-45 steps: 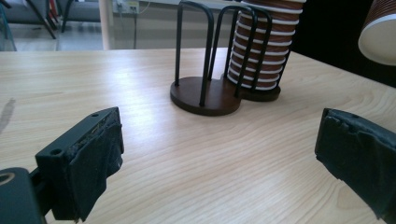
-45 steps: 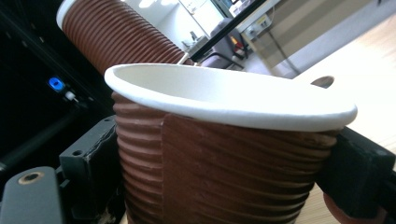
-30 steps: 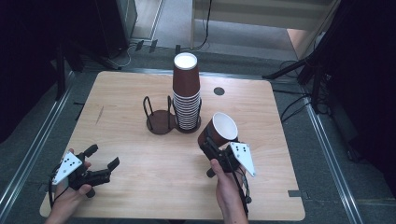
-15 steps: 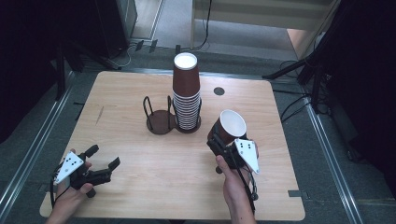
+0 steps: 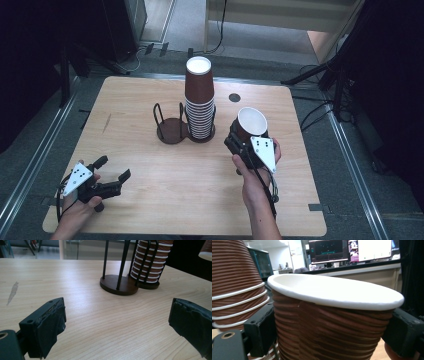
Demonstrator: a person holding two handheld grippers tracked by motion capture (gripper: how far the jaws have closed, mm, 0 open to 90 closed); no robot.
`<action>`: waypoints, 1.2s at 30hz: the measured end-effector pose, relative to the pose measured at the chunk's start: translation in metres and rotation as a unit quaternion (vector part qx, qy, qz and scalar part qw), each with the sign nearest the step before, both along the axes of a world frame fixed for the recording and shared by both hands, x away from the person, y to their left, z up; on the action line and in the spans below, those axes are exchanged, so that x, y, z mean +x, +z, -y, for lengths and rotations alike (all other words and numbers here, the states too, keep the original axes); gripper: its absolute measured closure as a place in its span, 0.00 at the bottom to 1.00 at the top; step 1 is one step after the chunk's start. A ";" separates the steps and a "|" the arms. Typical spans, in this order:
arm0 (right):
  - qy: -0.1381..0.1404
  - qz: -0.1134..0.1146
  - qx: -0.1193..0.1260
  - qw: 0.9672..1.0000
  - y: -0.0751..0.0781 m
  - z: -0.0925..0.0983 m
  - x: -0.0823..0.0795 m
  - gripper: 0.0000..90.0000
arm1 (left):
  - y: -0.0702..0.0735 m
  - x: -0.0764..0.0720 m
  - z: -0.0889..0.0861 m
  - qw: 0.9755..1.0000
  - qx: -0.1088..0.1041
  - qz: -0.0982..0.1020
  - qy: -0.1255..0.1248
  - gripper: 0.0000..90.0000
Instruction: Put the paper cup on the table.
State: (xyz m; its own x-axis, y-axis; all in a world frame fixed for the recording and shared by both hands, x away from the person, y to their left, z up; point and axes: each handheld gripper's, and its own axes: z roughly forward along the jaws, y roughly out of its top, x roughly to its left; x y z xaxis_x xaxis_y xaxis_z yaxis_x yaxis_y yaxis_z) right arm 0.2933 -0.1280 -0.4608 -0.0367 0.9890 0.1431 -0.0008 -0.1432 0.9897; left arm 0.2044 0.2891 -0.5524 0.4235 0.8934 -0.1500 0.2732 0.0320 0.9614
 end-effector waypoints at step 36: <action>-0.026 -0.027 -0.086 0.996 -0.044 0.027 0.085 0.12 | 0.000 0.002 -0.002 0.999 -0.023 -0.017 0.032 0.02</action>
State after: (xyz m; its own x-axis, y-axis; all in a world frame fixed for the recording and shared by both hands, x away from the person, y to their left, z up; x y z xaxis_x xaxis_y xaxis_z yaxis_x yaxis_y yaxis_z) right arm 0.3781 -0.1546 -0.5050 0.0183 0.9995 -0.0275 0.0494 0.0265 0.9984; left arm 0.2060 0.2914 -0.5528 0.3599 0.9101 -0.2053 0.3021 0.0945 0.9486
